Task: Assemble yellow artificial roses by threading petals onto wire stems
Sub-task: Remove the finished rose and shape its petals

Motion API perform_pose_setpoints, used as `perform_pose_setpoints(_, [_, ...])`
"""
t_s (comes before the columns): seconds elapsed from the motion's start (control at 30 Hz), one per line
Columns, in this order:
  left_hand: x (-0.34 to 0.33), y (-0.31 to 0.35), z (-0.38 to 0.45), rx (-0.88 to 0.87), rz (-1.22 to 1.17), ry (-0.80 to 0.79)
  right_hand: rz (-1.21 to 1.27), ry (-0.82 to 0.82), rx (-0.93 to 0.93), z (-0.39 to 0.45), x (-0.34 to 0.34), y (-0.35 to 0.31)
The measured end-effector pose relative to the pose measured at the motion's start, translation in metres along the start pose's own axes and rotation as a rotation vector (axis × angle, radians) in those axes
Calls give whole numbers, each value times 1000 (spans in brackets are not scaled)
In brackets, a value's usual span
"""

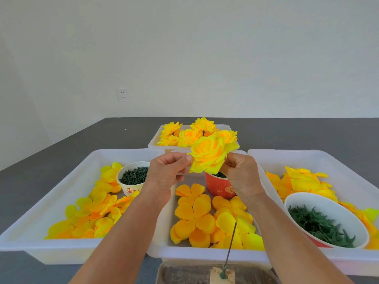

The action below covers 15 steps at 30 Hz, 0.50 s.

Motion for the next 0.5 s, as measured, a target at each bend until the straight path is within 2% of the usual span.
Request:
perform_pose_setpoints(0.23, [2,0,1,-34,49,22,27,-33,-8,-1,-4,2])
perform_pose_setpoints(0.5, [-2,11,1,-202,95,-14,85,-188,-202,-4,-16,13])
Point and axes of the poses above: each hand's wrist, its own z-axis towards the middle knuckle, its own x-axis out of the back of the hand, y = z × x, the point moved 6 cm from there along z, towards the middle knuckle, and after that the axes turned 9 degrees about -x, right-handed, at the moved point
